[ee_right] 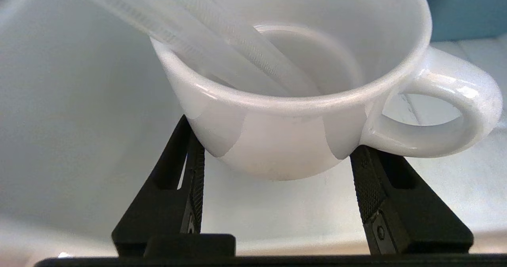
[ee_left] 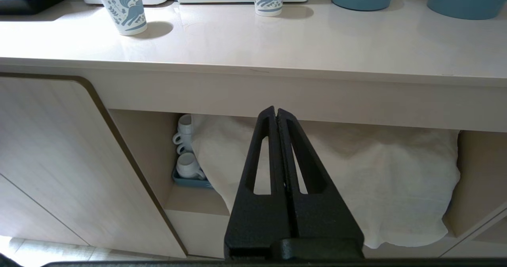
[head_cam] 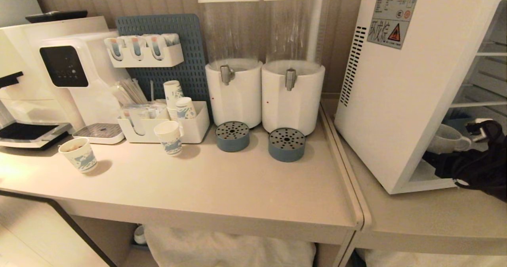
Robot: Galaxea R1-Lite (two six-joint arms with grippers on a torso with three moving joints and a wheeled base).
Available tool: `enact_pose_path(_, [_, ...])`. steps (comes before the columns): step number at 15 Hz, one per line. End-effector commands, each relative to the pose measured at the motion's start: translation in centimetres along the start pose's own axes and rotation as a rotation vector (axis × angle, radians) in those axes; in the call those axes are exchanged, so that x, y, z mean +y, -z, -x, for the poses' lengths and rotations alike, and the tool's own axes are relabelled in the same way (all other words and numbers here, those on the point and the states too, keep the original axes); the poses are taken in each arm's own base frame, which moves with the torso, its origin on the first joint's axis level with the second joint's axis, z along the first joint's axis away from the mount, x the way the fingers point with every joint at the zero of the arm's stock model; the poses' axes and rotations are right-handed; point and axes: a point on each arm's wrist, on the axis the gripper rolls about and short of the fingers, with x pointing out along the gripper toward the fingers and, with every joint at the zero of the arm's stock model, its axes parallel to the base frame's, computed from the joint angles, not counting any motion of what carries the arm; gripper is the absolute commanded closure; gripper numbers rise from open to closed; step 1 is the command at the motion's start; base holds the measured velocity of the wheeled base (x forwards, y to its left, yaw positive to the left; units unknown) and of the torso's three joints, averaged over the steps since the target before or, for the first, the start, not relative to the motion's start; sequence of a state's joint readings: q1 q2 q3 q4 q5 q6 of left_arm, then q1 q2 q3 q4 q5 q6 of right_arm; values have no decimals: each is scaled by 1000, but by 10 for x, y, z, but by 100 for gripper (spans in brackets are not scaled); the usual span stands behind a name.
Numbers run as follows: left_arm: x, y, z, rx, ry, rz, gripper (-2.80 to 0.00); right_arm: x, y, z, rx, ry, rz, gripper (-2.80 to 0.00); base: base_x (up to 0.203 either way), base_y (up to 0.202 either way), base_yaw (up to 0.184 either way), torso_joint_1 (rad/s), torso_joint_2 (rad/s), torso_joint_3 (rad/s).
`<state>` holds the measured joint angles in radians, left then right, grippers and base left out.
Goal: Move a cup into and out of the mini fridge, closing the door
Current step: Take the ceramic cup out of the freezer
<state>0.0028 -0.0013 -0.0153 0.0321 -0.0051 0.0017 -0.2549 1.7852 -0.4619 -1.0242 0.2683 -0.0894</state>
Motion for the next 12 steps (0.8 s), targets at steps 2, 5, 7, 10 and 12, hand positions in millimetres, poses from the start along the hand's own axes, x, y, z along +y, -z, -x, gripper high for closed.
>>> enact_pose_path(2, [0, 0, 0, 1, -1, 0, 0, 6, -12, 27, -60, 4, 18, 0, 0, 0, 0, 0, 0, 0])
enact_pose_path(5, [0, 0, 0, 1, -1, 0, 0, 14, -11, 56, -83, 0, 25, 0, 0, 0, 0, 0, 0, 0])
enact_pose_path(7, [0, 0, 0, 1, -1, 0, 0, 22, -8, 81, -104, -2, 30, 0, 0, 0, 0, 0, 0, 0])
enact_pose_path(10, [0, 0, 0, 1, -1, 0, 0, 32, -10, 118, -168, -2, 48, 0, 0, 0, 0, 0, 0, 0])
enact_pose_path(12, [0, 0, 0, 3, -1, -1, 0, 39, -14, 145, -195, -9, 58, 0, 0, 0, 0, 0, 0, 0])
